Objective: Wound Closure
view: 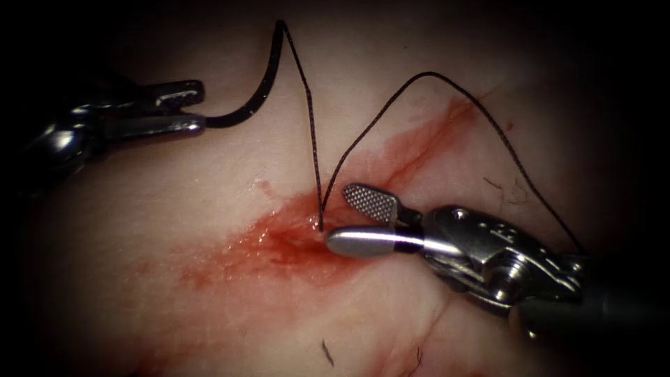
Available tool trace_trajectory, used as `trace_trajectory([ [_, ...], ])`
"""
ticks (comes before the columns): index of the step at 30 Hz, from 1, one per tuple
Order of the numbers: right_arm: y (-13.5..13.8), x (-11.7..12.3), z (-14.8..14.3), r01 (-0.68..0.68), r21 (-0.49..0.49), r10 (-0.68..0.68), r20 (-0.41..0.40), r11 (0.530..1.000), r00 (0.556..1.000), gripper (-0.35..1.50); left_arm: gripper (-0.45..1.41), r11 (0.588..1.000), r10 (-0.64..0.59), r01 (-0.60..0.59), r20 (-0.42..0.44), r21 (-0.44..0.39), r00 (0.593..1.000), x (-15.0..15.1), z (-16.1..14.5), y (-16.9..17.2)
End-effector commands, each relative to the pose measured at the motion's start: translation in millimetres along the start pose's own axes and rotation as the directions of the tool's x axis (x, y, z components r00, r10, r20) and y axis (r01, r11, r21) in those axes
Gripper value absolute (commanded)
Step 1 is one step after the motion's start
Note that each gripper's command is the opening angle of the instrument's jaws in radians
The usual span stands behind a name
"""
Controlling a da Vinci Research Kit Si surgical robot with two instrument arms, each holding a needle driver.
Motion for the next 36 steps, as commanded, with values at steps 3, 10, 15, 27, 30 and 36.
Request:
trace_trajectory([
  [3, -0.3, -0.3, 1.5, 0.004, 0.007, -0.004, -0.008, 1.0, 1.0, 0.78, -0.45, 1.0, 0.001, -0.001, -0.001, 0.0, 1.0, -0.5, 0.6, -0.1],
  [10, 0.2, -1.1, 2.2, 0.013, 0.003, -0.013, -0.009, 1.0, 1.0, 0.81, -0.45, 1.0, 0.001, -0.001, -0.001, -0.001, 1.0, -0.5, 0.6, -0.1],
  [15, 0.6, -1.2, 2.5, 0.015, -0.001, -0.015, -0.011, 1.0, 1.0, 0.51, -0.45, 1.0, 0.001, -0.001, -0.001, -0.001, 1.0, -0.5, 0.6, -0.1],
  [27, -1.1, -1.1, 2.9, 0.004, -0.001, -0.004, -0.012, 1.0, 1.0, -0.35, -0.45, 1.0, 0.001, -0.001, -0.001, -0.001, 1.0, -0.5, 0.6, -0.1],
  [30, -2.1, 0.6, 2.3, -0.016, 0.001, 0.016, -0.012, 1.0, 1.0, -0.35, -0.45, 1.0, 0.001, -0.001, -0.001, -0.002, 1.0, -0.5, 0.6, -0.1],
  [36, -3.5, 3.9, 0.6, -0.052, 0.016, 0.053, -0.036, 0.999, 0.998, -0.35, -0.45, 1.0, -0.005, 0.005, -0.001, -0.003, 1.0, 0.0, 0.5, 0.0],
])
